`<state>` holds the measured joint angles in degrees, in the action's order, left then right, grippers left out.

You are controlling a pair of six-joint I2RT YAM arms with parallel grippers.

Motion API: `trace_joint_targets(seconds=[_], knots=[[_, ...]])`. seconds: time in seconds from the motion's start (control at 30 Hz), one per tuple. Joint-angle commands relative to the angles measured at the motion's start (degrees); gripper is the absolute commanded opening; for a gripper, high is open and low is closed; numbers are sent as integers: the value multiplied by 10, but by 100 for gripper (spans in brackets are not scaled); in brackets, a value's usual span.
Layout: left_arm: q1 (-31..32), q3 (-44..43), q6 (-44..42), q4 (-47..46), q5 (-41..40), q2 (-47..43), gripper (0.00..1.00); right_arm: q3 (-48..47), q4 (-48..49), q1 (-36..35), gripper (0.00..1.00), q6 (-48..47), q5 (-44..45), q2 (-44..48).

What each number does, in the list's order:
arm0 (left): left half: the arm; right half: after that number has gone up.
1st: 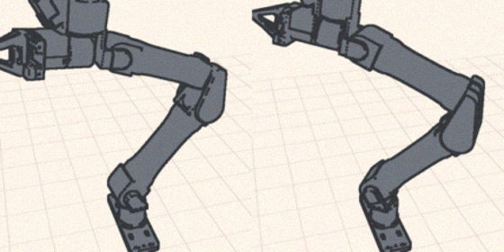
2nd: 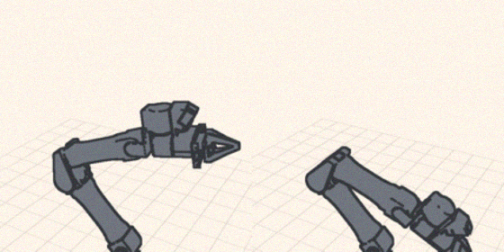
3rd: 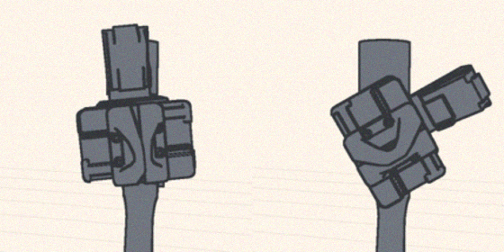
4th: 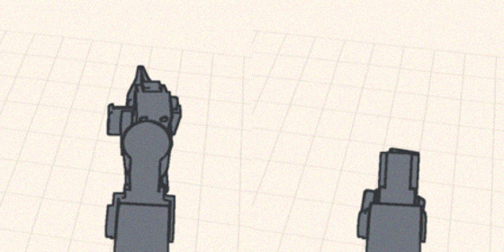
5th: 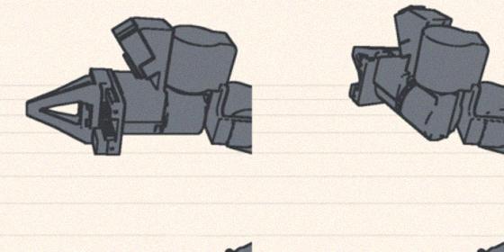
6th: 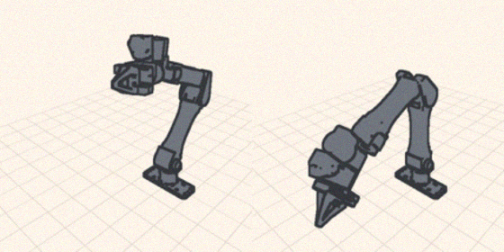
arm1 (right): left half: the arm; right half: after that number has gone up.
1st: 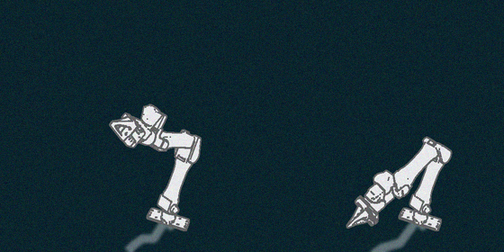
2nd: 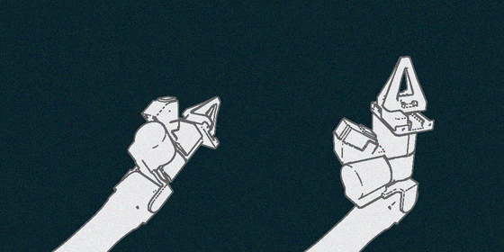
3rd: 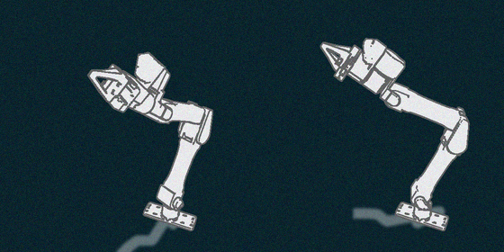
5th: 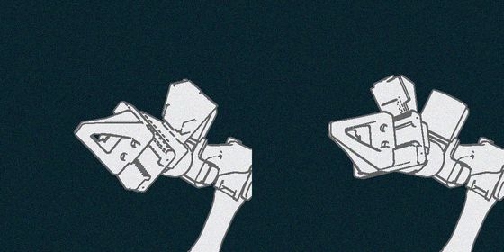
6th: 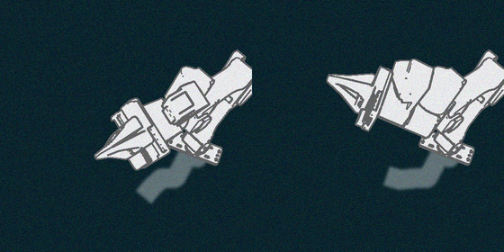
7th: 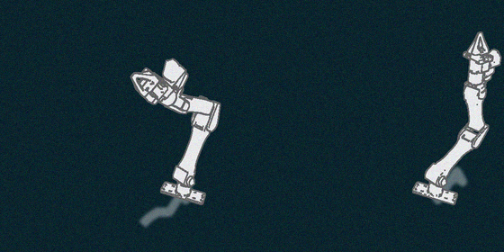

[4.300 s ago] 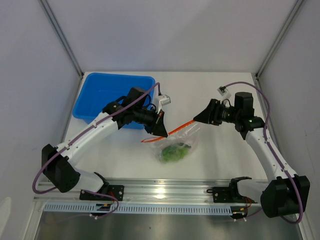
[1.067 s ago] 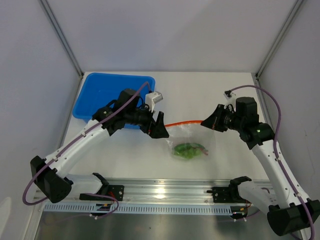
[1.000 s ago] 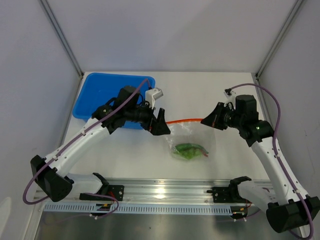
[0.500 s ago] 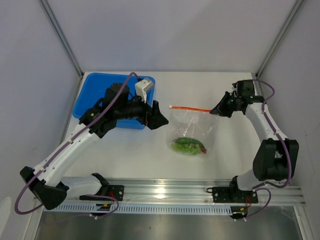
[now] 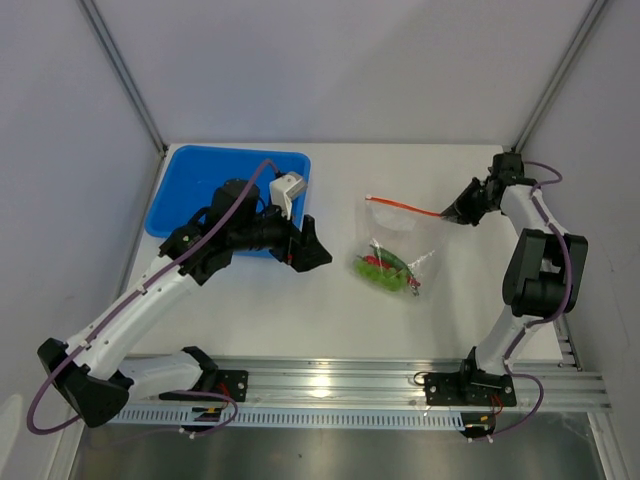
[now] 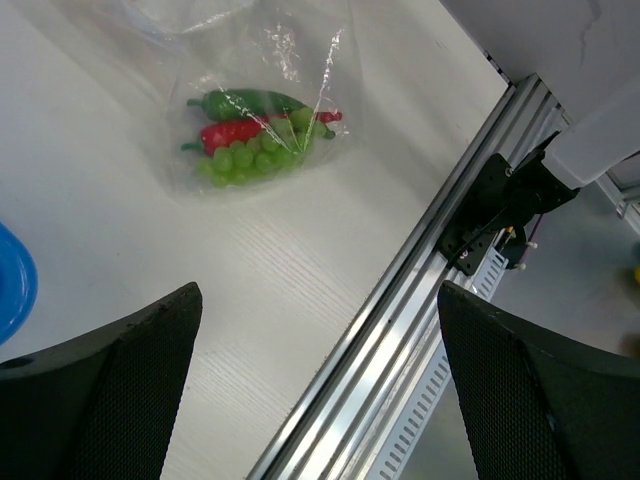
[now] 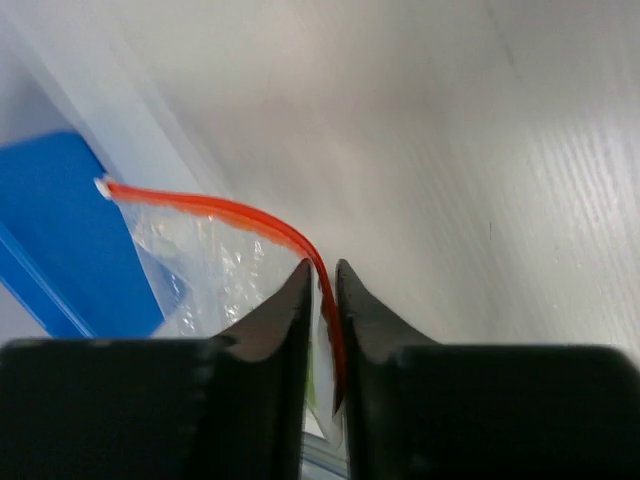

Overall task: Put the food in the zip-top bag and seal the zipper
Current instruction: Place the zipper food storage bag at the center of the board, then reset both arms

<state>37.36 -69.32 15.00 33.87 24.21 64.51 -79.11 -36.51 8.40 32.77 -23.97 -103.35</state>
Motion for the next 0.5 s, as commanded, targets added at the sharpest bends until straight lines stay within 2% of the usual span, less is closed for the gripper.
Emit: trace_joint_targets(seconds=[0.0,0.03,0.17,0.2,0.33,0.47], knots=[[-2,3,-1,-3,10,-19,99,-74,-9,10,31,-29,28,-27],[-2,3,-1,-2,11,-18,100,-85,-18,10,51,-37,38,-32],[-2,6,1,-2,8,-21,99,-107,-40,8,78,-59,73,-22],[-2,6,2,-4,7,-21,99,-107,-44,6,98,-65,86,-17],[-4,8,30,-4,-9,-16,100,-105,-66,-19,99,-91,145,36],[-11,11,80,8,-54,-8,100,-74,-76,-95,99,-112,209,109]])
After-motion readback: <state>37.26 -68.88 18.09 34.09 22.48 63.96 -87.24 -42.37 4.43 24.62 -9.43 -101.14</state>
